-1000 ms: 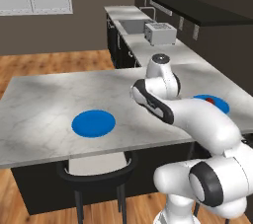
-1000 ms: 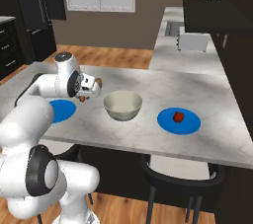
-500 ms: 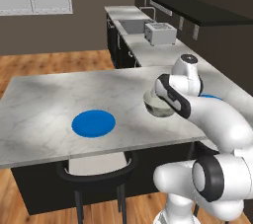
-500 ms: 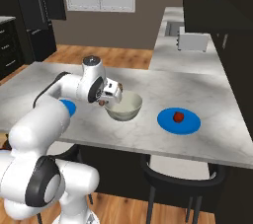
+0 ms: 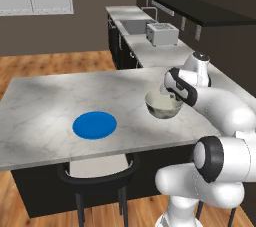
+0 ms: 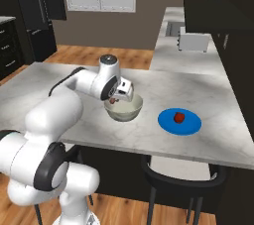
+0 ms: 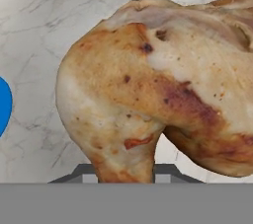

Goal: Pick the chicken drumstick and bell pepper from their plates and place them in the bowl. Then put the bowl in the fridge.

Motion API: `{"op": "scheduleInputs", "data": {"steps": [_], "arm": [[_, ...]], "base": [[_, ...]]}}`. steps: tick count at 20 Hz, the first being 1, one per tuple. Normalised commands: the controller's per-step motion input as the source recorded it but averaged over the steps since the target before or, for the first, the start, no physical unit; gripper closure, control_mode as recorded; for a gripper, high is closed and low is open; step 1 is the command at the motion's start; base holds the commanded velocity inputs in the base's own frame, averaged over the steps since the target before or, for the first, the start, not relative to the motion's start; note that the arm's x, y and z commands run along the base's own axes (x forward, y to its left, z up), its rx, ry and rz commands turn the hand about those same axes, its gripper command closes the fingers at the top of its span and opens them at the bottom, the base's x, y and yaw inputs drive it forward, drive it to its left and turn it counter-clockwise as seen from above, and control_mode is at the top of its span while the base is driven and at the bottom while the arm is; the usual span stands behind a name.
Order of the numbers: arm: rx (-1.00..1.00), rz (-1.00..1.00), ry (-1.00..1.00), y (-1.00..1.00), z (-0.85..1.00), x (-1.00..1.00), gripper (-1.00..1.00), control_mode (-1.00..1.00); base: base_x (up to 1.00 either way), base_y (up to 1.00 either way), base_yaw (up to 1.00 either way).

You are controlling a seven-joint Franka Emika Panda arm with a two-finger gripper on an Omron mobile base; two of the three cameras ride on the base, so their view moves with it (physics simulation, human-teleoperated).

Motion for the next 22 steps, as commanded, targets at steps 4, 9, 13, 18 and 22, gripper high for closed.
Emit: {"op": "scheduleInputs", "data": {"steps": [4, 9, 13, 18, 22], "arm": [[-0.06, -0.02, -0.05, 0.0, -0.12, 0.27, 1.0, -1.0], [-0.11, -0.09, 0.0, 0.0, -0.23, 0.21, 1.0, -1.0], [-0.05, -0.06, 0.0, -0.02, -0.23, 0.14, 1.0, -1.0], [0.0, -0.03, 0.0, -0.01, -0.18, -0.06, 1.0, -1.0], [0.0, -0.01, 0.0, 0.0, -0.28, 0.0, 1.0, -1.0]], "base": [[0.0, 0.0, 0.0], [0.0, 0.0, 0.0], [0.0, 0.0, 0.0], [0.0, 0.0, 0.0], [0.0, 0.0, 0.0]]}}
